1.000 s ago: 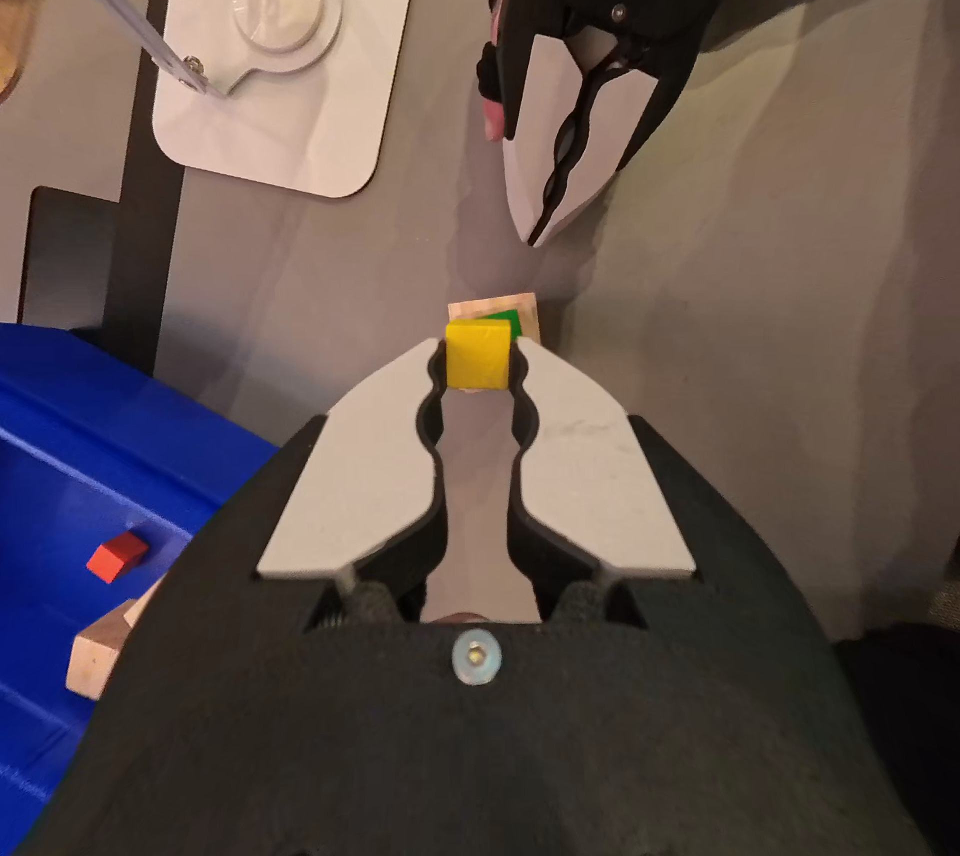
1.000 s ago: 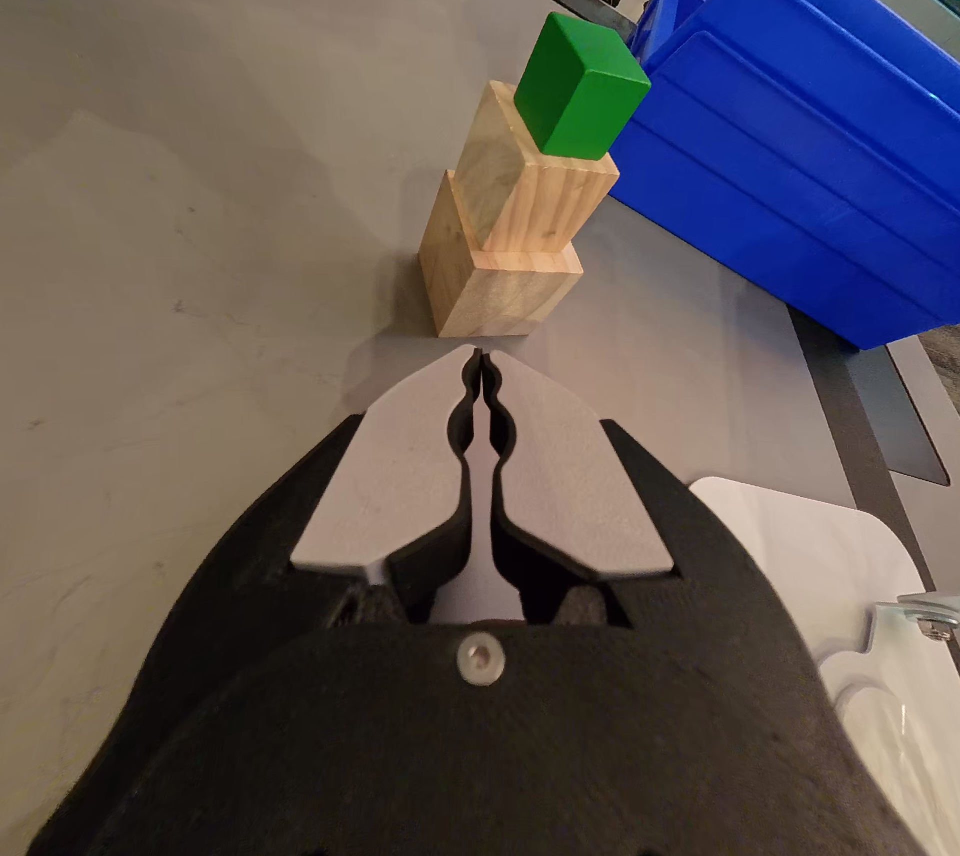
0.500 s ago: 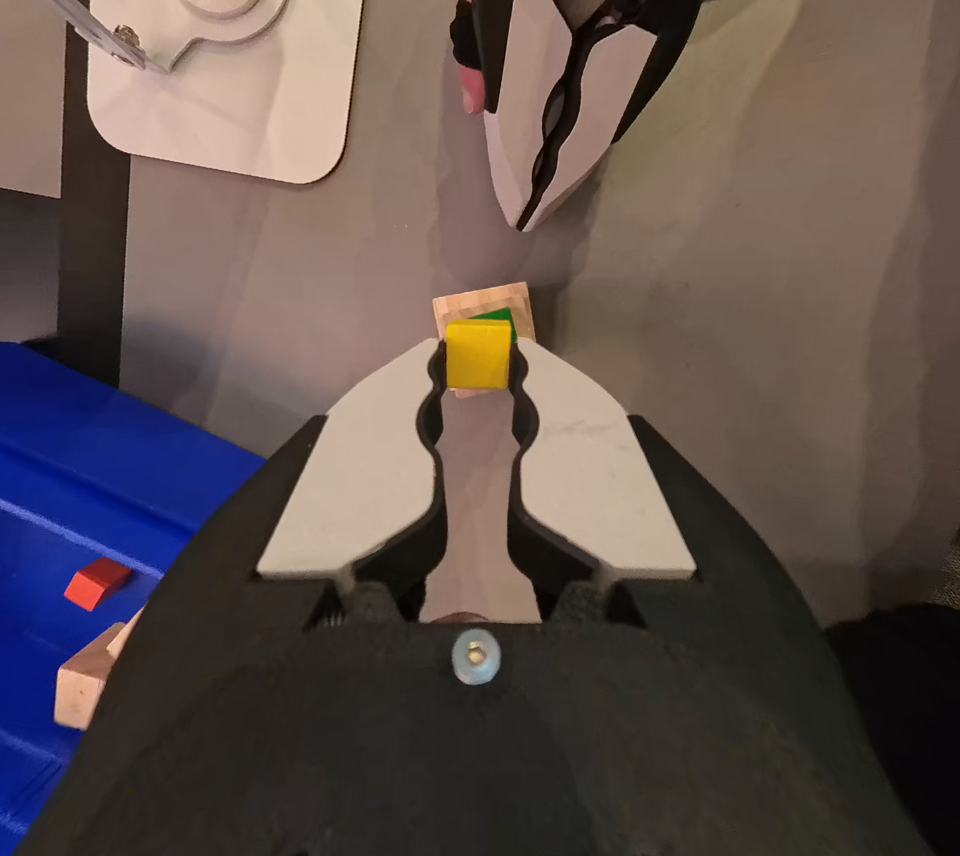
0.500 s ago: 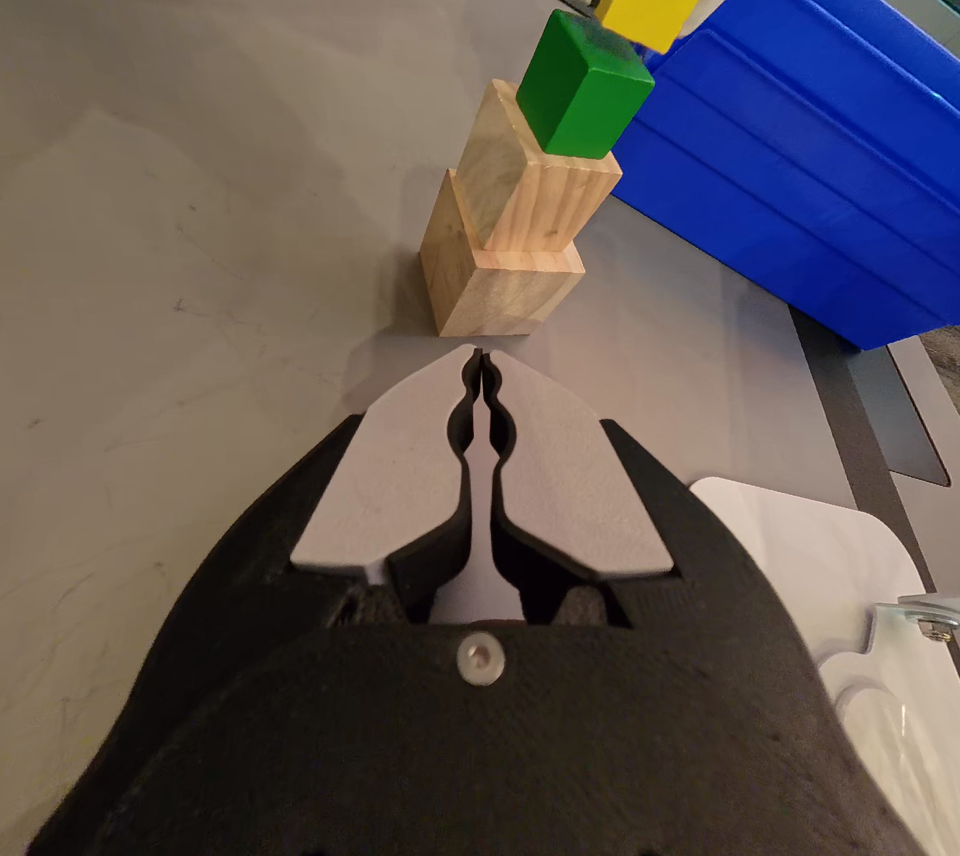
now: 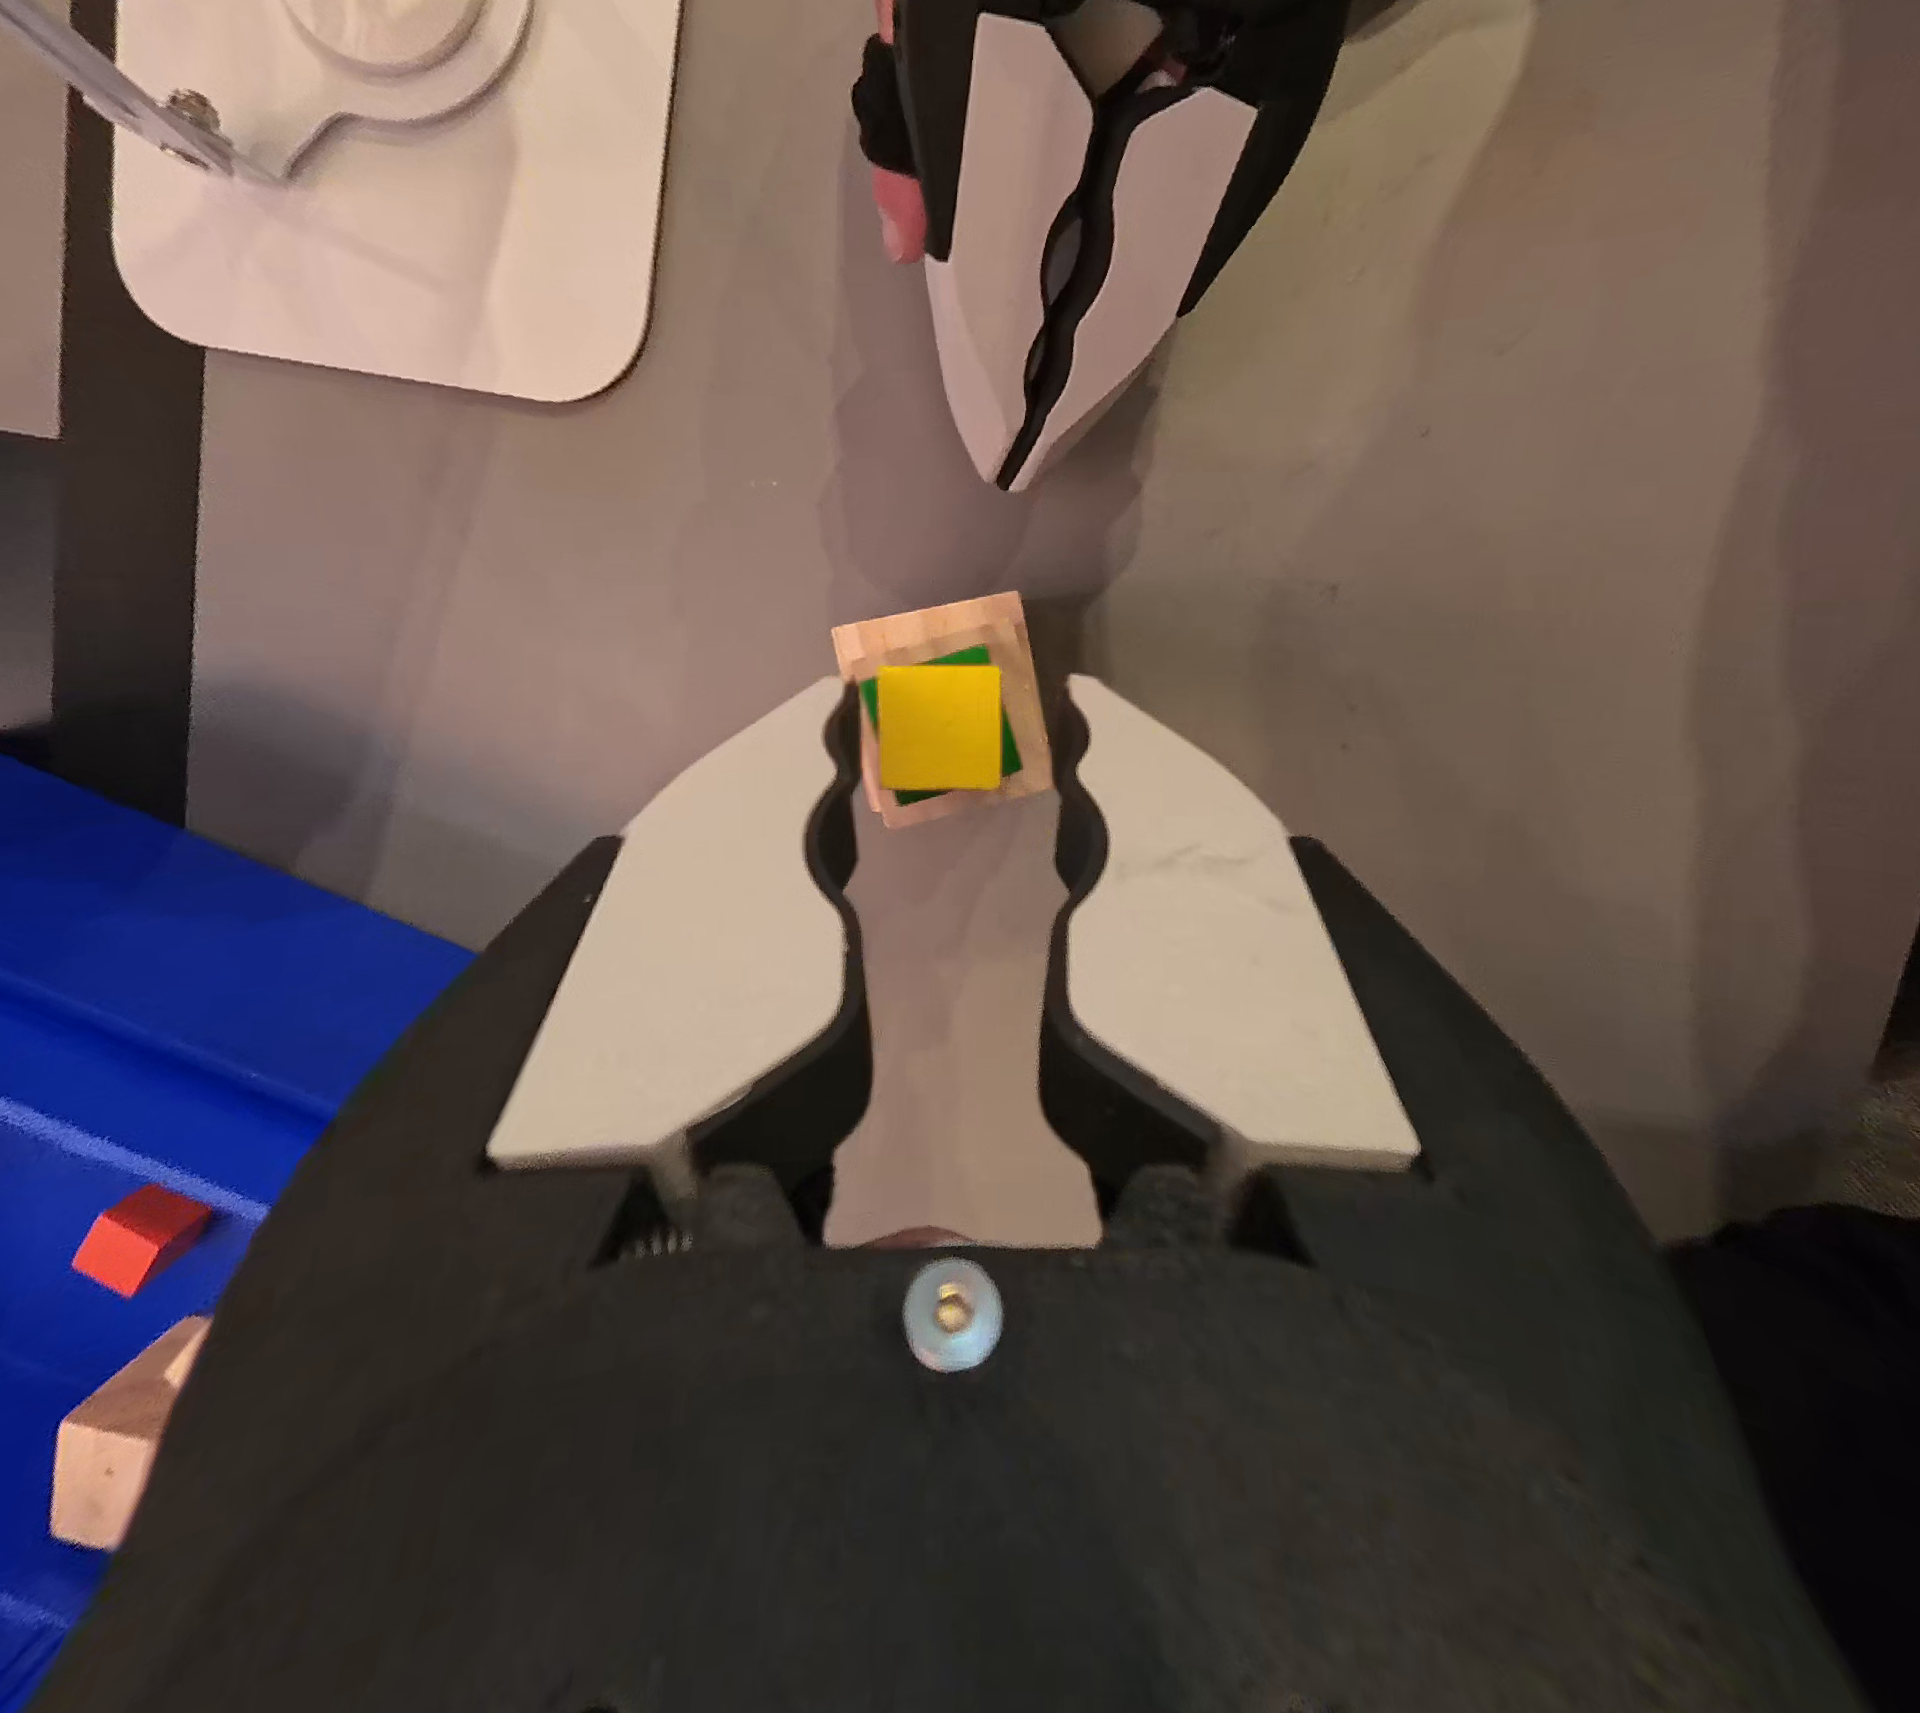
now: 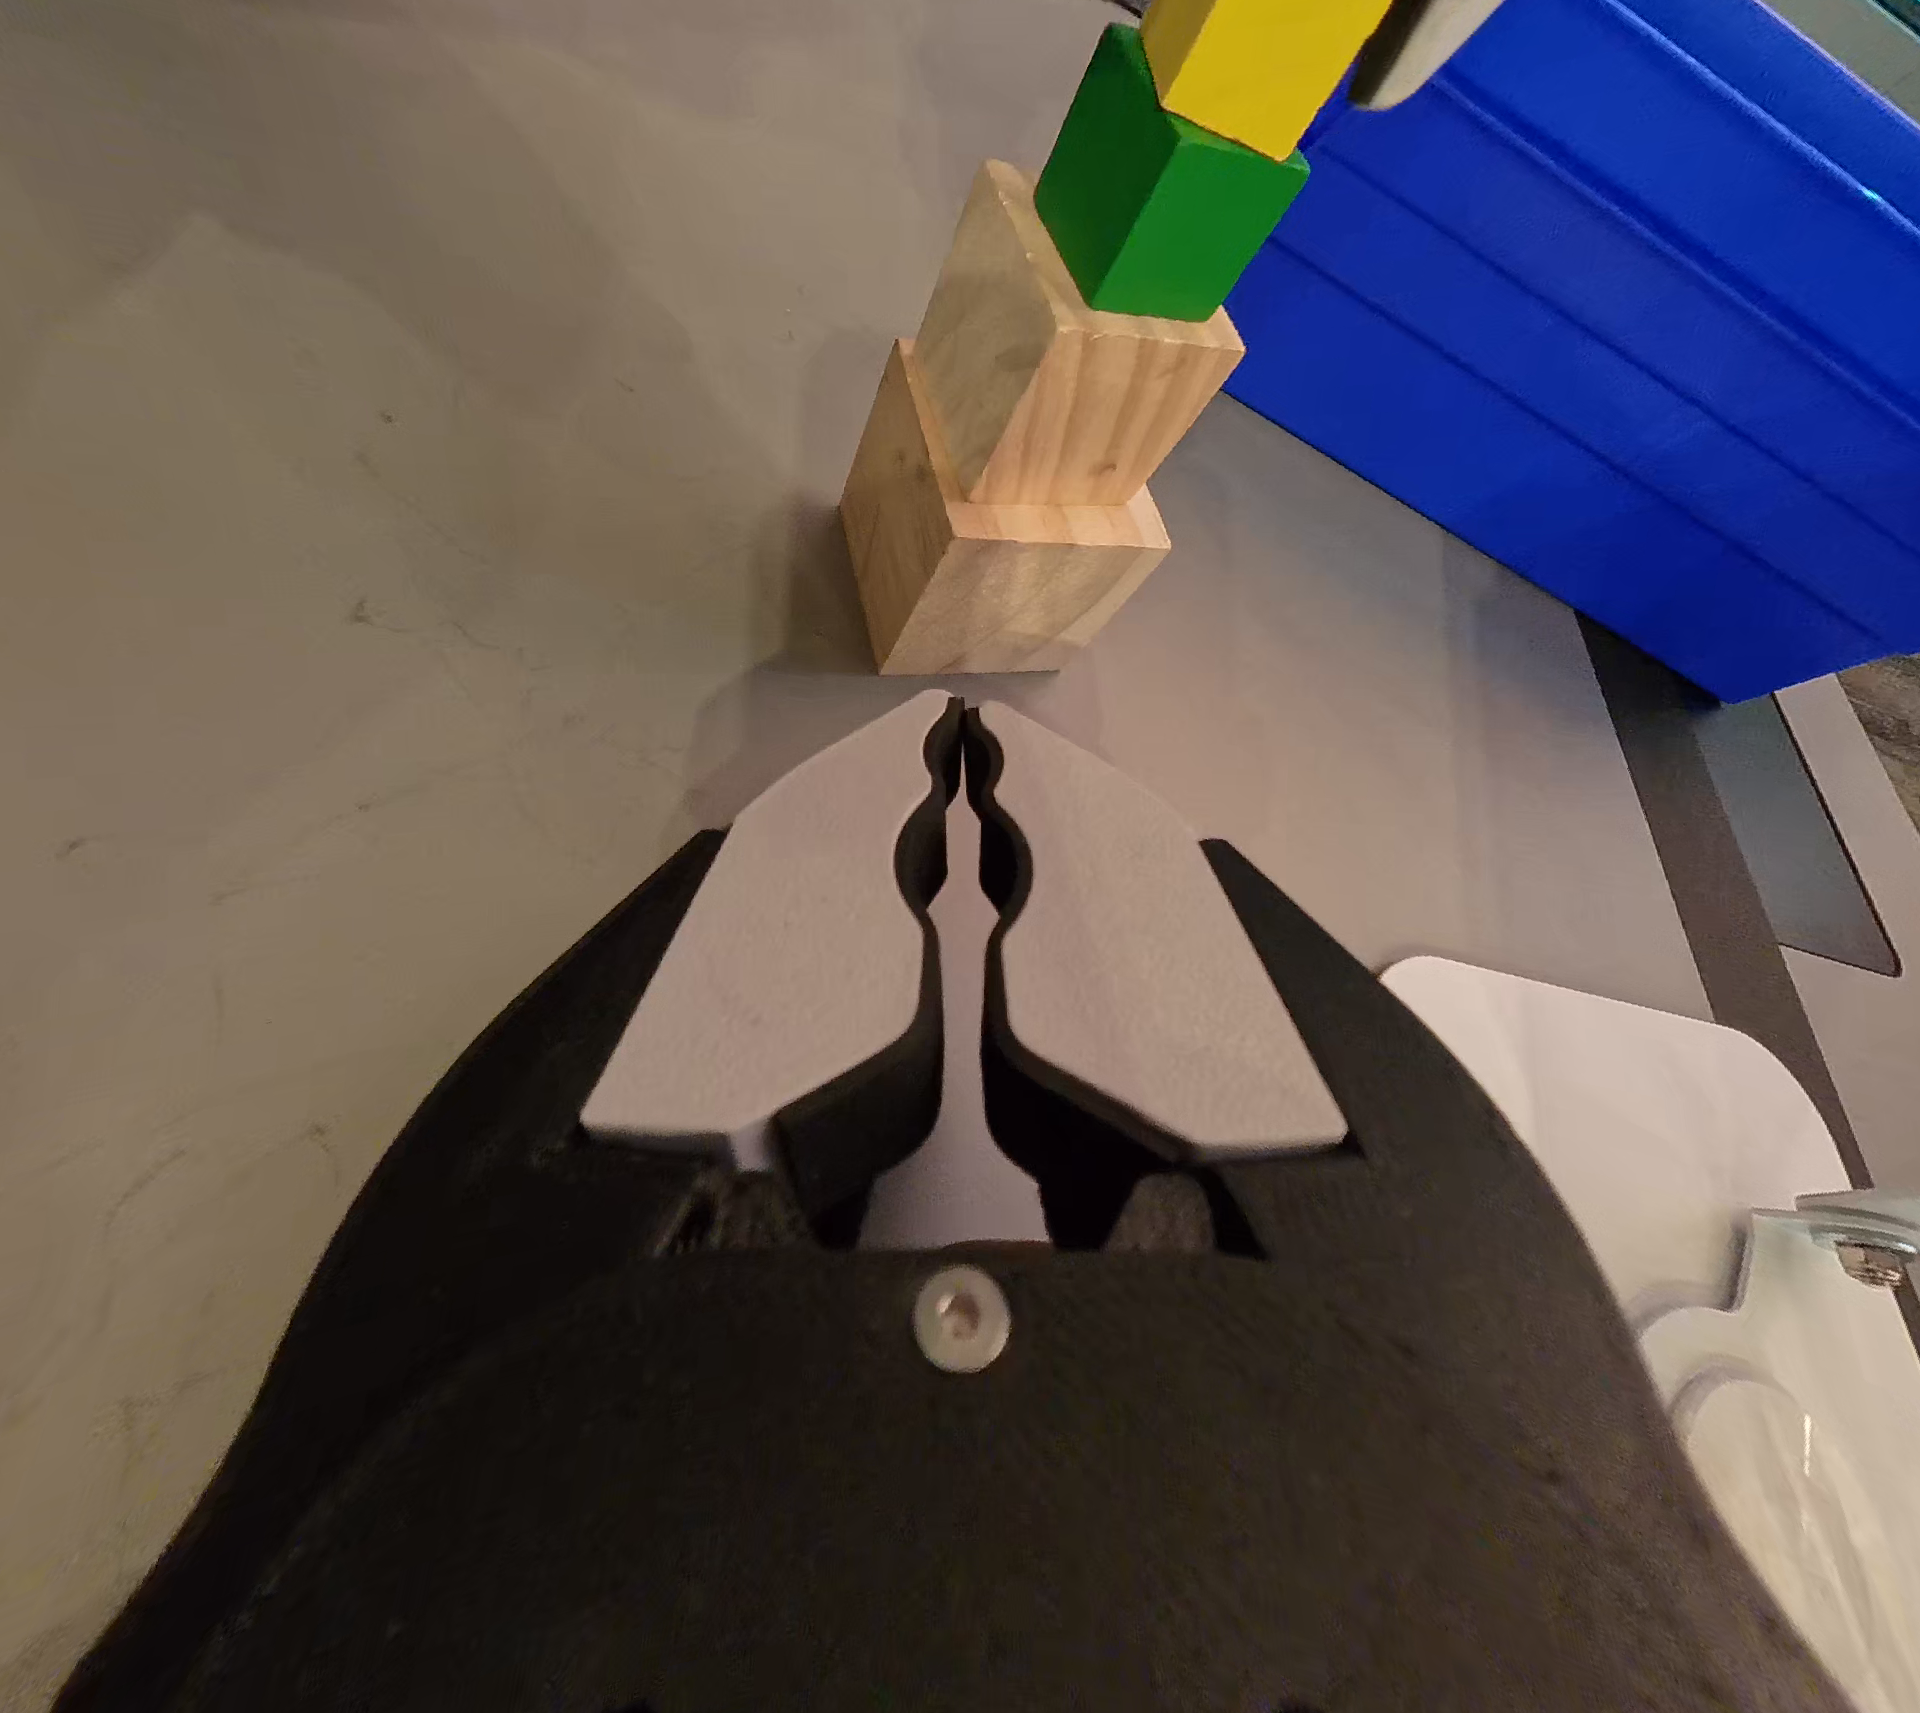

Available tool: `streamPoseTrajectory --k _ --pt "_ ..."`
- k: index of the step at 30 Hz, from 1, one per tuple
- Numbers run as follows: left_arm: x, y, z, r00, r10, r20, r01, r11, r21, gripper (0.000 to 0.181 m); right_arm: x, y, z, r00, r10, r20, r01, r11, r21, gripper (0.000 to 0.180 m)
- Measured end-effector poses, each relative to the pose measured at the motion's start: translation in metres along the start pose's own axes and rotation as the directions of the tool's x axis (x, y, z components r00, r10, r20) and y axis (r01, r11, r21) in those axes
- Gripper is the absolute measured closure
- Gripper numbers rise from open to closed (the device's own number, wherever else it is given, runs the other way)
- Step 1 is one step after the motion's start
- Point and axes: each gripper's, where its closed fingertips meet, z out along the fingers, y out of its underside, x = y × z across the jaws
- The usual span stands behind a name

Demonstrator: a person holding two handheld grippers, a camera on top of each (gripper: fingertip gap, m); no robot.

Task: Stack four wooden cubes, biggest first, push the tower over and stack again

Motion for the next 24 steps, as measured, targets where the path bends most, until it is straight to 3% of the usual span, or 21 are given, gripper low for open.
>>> streamPoseTrajectory --k 3,5,11,14,18,21,24 --pt "-0.004 -0.004 -0.009 0.999 -0.014 0.032 0.012 0.999 0.042 0.129 0.0 0.0 0.0 1.0 0.0 0.0 0.0 1.0 0.001 0.179" --pt "-0.009 -0.004 -0.018 0.997 -0.039 0.066 0.034 0.996 0.078 0.126 0.0 0.0 0.0 1.0 0.002 -0.001 -0.002 1.0 0.004 0.179" --pt "-0.031 0.003 -0.046 0.961 -0.169 0.22 0.116 0.965 0.234 0.142 0.002 -0.001 0.0 1.0 0.004 -0.004 -0.004 1.0 0.008 0.179" --pt "-0.054 0.022 -0.063 0.876 -0.281 0.392 0.169 0.94 0.295 0.148 0.002 -0.001 0.0 1.0 0.005 -0.005 -0.005 1.0 0.008 0.179" --pt "-0.075 0.058 -0.074 0.705 -0.401 0.586 0.182 0.9 0.396 0.181 0.002 -0.001 0.0 1.0 0.004 -0.006 -0.004 1.0 0.006 0.179" --pt "-0.084 0.089 -0.068 0.587 -0.451 0.673 0.2 0.886 0.419 0.181 0.002 0.0 0.001 1.0 0.006 -0.007 -0.006 1.0 0.005 0.179" --pt "-0.086 0.109 -0.063 0.525 -0.49 0.696 0.216 0.868 0.447 0.181 0.001 0.0 0.0 1.0 0.005 -0.006 -0.005 1.0 0.001 0.179"
